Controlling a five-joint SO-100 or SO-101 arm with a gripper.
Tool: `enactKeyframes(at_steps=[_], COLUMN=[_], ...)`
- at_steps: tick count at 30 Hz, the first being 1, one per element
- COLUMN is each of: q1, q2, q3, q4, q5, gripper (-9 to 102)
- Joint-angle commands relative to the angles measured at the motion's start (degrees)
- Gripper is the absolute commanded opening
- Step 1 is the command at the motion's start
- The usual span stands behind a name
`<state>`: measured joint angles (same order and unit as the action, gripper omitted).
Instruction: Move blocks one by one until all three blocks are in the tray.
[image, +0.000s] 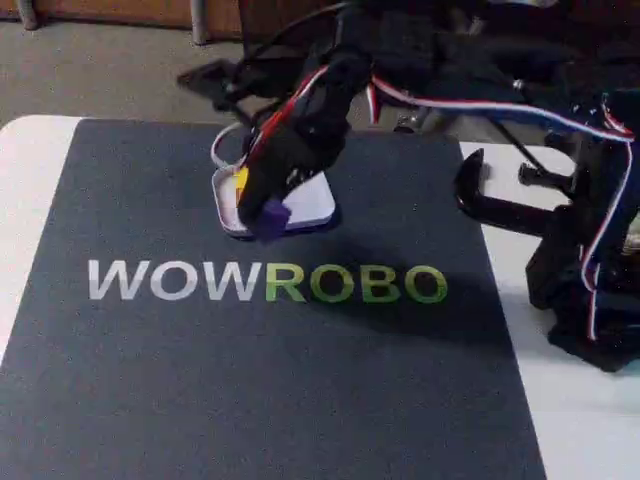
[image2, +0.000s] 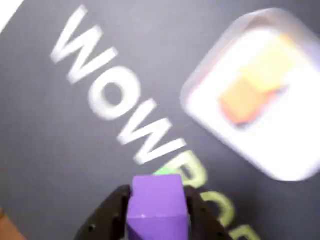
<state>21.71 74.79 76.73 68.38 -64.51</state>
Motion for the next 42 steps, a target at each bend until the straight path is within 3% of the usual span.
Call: enactKeyframes(at_steps=[1, 16, 31, 42], q1=[4.2, 17.7, 17.8, 15.4], q2=[4.8, 13.4, 15.2, 20.1], q3=[0.6, 9.9, 13.3, 16.4], q4=[0.3, -0.3, -2.5, -2.2], q5=[0.2, -5.5, -7.3, -10.2], gripper=[-8, -7, 17, 19])
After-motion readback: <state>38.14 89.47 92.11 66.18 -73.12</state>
